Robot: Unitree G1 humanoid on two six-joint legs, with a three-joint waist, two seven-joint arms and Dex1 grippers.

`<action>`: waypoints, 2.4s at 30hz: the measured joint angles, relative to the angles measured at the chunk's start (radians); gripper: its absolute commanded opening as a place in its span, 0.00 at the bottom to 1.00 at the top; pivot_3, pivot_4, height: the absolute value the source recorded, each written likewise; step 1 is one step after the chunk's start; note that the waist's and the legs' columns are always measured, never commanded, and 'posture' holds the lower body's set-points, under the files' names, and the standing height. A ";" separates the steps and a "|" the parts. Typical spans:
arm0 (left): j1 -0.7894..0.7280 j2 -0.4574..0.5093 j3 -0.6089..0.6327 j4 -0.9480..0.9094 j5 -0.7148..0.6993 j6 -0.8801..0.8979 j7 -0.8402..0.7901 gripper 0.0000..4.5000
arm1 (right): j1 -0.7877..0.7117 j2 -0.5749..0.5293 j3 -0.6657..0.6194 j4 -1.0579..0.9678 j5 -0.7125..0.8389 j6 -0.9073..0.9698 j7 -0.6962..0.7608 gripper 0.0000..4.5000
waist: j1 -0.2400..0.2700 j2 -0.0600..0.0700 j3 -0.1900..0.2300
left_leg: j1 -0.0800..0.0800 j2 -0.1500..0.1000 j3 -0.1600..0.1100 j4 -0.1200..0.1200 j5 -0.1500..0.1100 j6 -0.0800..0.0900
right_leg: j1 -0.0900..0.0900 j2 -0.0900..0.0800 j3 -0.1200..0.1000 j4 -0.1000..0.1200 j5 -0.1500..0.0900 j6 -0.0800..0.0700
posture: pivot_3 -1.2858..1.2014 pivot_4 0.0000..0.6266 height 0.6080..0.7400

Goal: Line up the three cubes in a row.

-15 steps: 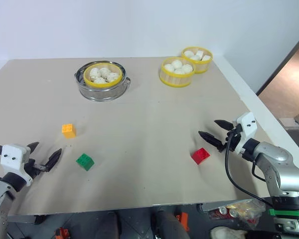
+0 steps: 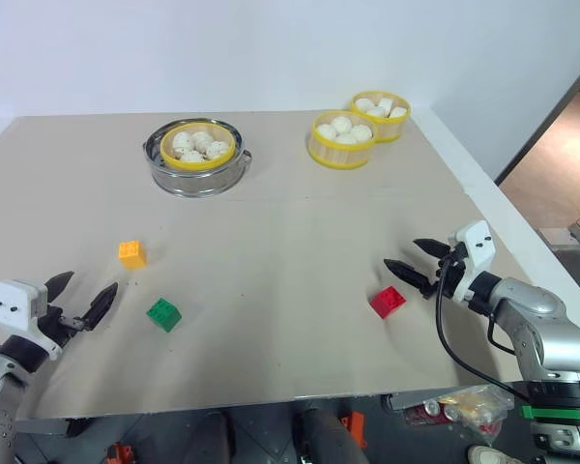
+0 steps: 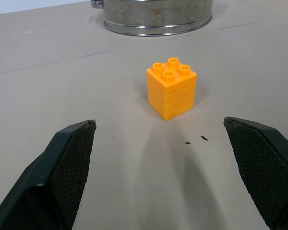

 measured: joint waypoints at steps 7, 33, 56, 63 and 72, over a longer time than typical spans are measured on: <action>0.002 0.001 0.023 -0.003 -0.034 0.003 -0.011 0.98 | -0.001 0.000 0.001 0.000 -0.024 -0.041 -0.002 1.00 | 0.000 0.000 0.000 | 0.000 0.000 0.000 0.000 0.000 0.000 | 0.000 0.000 0.000 0.000 0.000 0.000 | 0.52 0.24 1.00; -0.443 0.169 -0.634 -0.287 -0.087 0.267 -0.487 0.98 | 0.300 0.032 -0.037 -0.612 0.069 0.176 -0.178 1.00 | 0.000 0.002 0.000 | -0.001 0.004 -0.002 0.001 -0.002 -0.001 | 0.001 0.008 0.002 0.001 -0.002 0.000 | 0.52 0.24 1.00; -0.466 0.104 -0.658 -0.256 -0.008 0.234 -0.490 1.00 | 0.419 0.145 0.048 -0.527 -0.056 0.101 -0.281 0.64 | -0.001 0.002 0.000 | -0.001 0.003 0.000 0.005 -0.002 0.000 | 0.002 0.008 0.007 0.000 -0.001 0.002 | 0.52 0.24 1.00; -0.420 0.104 -0.657 -0.257 -0.007 0.230 -0.482 1.00 | 0.417 0.146 0.048 -0.520 -0.038 0.103 -0.258 0.28 | -0.001 0.002 0.000 | 0.000 0.003 0.000 0.005 -0.001 0.000 | 0.003 0.007 0.007 0.001 -0.001 0.002 | 0.52 0.24 1.00; -0.352 0.097 -0.580 -0.268 -0.008 0.228 -0.379 1.00 | 0.020 -0.018 0.161 -0.345 0.029 0.133 0.024 0.28 | -0.015 0.001 0.003 | 0.003 0.002 0.000 0.007 -0.001 0.000 | 0.003 0.009 0.010 0.000 0.004 0.001 | 0.52 0.24 1.00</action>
